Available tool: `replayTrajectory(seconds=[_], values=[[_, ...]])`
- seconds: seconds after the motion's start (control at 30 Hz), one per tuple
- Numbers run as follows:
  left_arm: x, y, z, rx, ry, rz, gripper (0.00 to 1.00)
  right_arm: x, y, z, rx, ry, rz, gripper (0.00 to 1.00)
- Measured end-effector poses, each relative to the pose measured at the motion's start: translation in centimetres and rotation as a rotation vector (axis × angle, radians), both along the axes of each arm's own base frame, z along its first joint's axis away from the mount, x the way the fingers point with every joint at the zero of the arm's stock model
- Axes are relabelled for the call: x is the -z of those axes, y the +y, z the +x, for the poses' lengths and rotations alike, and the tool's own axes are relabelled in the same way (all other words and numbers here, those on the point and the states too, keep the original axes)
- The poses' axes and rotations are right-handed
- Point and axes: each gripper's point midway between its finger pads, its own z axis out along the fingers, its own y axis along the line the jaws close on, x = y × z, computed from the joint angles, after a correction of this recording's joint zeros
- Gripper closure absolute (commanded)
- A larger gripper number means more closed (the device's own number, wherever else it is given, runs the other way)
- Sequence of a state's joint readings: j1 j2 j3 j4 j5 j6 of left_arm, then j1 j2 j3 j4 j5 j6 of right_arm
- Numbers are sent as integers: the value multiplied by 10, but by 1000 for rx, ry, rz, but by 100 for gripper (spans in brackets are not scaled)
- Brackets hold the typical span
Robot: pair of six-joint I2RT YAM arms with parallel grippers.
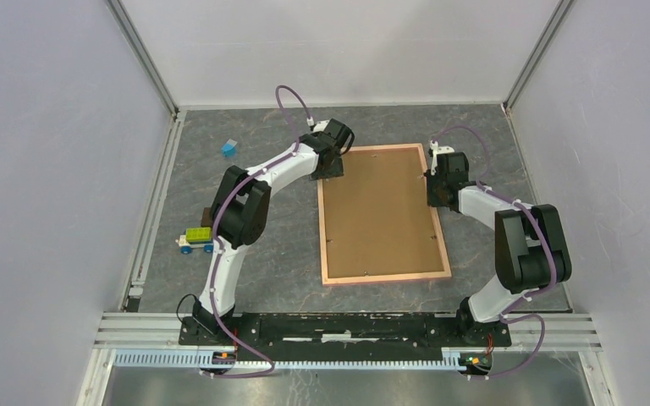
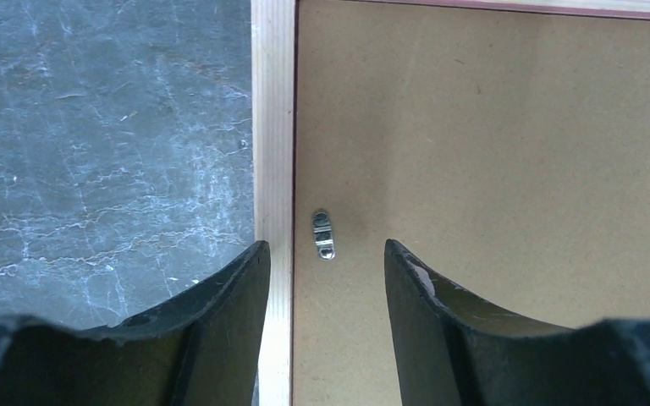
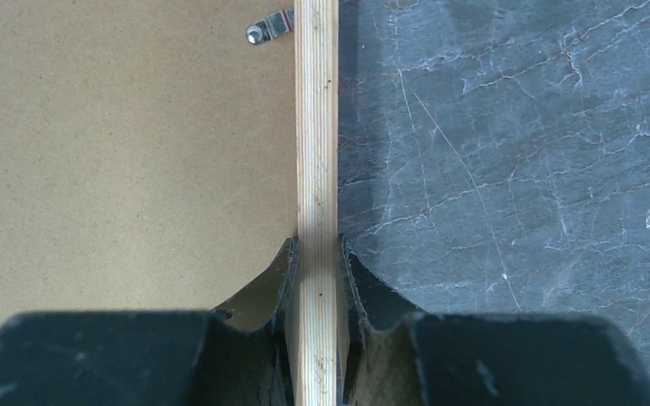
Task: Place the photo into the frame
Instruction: Install the photo frame at the center of the board.
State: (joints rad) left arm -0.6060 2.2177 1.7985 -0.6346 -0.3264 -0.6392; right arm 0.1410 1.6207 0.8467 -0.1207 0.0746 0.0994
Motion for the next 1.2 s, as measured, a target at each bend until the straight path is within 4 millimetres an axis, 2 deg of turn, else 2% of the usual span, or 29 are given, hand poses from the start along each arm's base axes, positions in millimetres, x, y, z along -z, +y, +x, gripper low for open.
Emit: replayTrajectory(seconds=[0.1, 0.2, 0.4, 0.87, 1.0, 1.2], values=[[3, 4, 0, -14, 5, 18, 44, 0, 0, 0, 0, 0, 0, 100], [3, 7, 2, -32, 3, 27, 34, 0, 0, 0, 0, 0, 0, 100], [8, 14, 0, -43, 12, 42, 34, 0, 0, 0, 0, 0, 0, 100], [16, 15, -1, -57, 28, 46, 50, 0, 0, 0, -1, -1, 4, 100], [16, 18, -1, -69, 25, 58, 63, 0, 0, 0, -1, -1, 7, 100], [16, 22, -3, -87, 29, 65, 97, 0, 0, 0, -2, 0, 9, 100]])
